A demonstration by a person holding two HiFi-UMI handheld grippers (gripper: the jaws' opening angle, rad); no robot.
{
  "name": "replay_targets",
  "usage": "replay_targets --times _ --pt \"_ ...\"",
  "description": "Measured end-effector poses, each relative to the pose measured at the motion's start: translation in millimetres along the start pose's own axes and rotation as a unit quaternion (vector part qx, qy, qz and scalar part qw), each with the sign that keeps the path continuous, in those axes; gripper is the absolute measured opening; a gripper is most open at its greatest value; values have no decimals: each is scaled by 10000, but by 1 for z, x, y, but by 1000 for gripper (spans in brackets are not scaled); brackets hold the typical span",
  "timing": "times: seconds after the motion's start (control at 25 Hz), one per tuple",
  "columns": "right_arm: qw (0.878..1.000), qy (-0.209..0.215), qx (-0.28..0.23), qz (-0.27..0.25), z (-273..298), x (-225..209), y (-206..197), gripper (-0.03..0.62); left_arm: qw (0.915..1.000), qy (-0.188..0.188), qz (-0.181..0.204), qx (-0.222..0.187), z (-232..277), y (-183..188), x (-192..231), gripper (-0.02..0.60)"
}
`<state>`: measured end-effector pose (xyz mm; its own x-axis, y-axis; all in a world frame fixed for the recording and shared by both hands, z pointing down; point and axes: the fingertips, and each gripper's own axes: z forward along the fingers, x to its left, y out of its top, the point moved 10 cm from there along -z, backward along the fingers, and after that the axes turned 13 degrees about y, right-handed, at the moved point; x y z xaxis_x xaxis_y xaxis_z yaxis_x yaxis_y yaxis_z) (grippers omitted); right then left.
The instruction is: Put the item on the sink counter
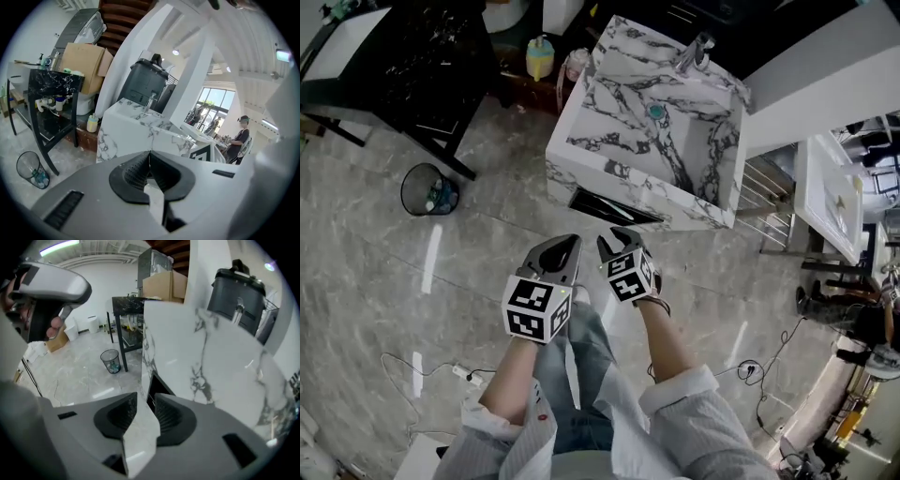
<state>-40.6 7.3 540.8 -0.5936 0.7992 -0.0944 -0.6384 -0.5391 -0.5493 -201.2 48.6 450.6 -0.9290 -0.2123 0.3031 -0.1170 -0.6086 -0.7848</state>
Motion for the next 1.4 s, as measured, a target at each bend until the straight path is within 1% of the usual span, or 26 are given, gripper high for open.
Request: replay_targets --times 0.16,0.28,0.36,0.52,0.68,0.8,0.92,1.04,1.08,1.16,1.28,1.4 --pt "9989 -163 -428 131 -50 0 28 115 9990 -245 214 -310 -13 36 -25 17" --pt "9965 -60 -776 318 -91 6 43 115 9978 -380 281 -474 -31 57 -44 17" --pt "9930 -16 -1099 441 -118 12 52 114 9965 -457 316 -630 -46 70 -55 17" --pt "9837 -99 -1741 446 -171 17 71 114 9924 -657 379 -966 -66 100 -75 17" --pt "9666 -142 -2504 536 -223 27 82 114 9854 -970 387 -1345 -84 128 -96 17" --pt "9506 -266 -3056 471 -259 35 91 102 9772 -1109 549 -1725 -102 150 -110 17" --pt "9304 -262 -3621 508 -291 41 95 82 9689 -1279 731 -1989 -118 164 -123 17" --pt "9085 -188 -4122 658 -317 47 96 54 9630 -1454 837 -2107 -130 170 -134 17" --pt "9033 -184 -4232 672 -324 49 97 44 9617 -1499 852 -2132 -133 171 -136 17" --pt "8985 -195 -4341 621 -334 52 98 39 9601 -1537 905 -2156 -139 172 -139 17" --pt "8977 -233 -4372 498 -340 56 100 21 9590 -1552 1012 -2145 -143 172 -140 17" --pt "8998 -209 -4335 436 -341 54 100 11 9563 -1559 1104 -2215 -145 175 -142 17"
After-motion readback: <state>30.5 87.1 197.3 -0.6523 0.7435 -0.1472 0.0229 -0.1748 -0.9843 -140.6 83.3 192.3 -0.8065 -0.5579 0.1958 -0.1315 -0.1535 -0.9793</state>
